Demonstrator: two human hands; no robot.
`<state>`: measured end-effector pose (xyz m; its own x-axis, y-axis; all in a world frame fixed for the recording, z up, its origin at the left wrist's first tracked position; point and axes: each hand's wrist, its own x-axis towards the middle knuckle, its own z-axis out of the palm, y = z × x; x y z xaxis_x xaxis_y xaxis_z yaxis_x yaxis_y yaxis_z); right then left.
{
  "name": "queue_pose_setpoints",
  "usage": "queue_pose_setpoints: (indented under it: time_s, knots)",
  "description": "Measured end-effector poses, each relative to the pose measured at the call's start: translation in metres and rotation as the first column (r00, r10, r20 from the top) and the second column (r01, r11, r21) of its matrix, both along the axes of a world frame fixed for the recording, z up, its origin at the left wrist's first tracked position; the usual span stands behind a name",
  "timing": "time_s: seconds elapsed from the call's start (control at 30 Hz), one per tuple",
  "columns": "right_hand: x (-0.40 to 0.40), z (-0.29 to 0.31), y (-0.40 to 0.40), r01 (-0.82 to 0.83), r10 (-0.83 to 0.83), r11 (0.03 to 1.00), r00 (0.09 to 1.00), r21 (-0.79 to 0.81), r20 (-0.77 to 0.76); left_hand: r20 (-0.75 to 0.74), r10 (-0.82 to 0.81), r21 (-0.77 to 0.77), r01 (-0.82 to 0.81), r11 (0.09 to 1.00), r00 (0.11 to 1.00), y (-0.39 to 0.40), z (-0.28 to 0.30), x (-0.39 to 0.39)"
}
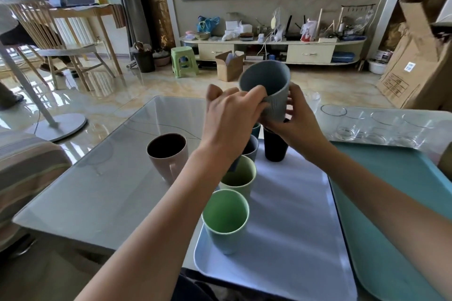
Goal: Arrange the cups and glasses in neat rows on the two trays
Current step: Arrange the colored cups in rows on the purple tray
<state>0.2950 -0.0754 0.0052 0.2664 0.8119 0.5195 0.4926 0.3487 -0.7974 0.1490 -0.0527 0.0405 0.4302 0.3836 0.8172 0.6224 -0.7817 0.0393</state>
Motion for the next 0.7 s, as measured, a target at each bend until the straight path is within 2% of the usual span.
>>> queue_pose_setpoints:
  time_s: [0.1, 0.17, 0.23, 0.33, 0.5, 0.7]
  knots:
    - [0.012, 0.002, -0.011, -0.007, 0.007, 1.0, 1.0, -0.002, -0.024, -0.05, -0.049, 0.0, 0.049, 0.999, 0.998, -0.007, 0.0, 0.006]
    - [0.023, -0.005, -0.016, 0.052, -0.053, 0.998, 0.998, -0.028, -0.04, -0.04, -0.059, -0.015, 0.058, 0.998, 0.997, -0.008, 0.001, 0.007]
    - [0.034, -0.018, -0.02, 0.108, -0.119, 0.99, 0.984, -0.087, -0.134, 0.01, -0.05, -0.064, 0.05, 0.997, 0.999, -0.007, 0.004, 0.006]
    - [0.043, -0.048, -0.03, 0.035, -0.09, 0.978, 0.959, -0.203, -0.267, 0.06, -0.028, -0.058, 0.031, 0.998, 0.998, -0.003, 0.006, 0.003]
    - [0.031, -0.094, -0.033, 0.004, -0.104, 0.931, 0.961, -0.365, -0.255, 0.025, -0.01, -0.084, 0.012, 0.996, 1.0, -0.003, 0.004, 0.006]
    - [0.023, -0.122, -0.018, 0.019, -0.134, 0.911, 0.958, -0.411, -0.253, 0.0, -0.023, -0.089, 0.023, 0.996, 1.0, -0.001, 0.001, 0.006]
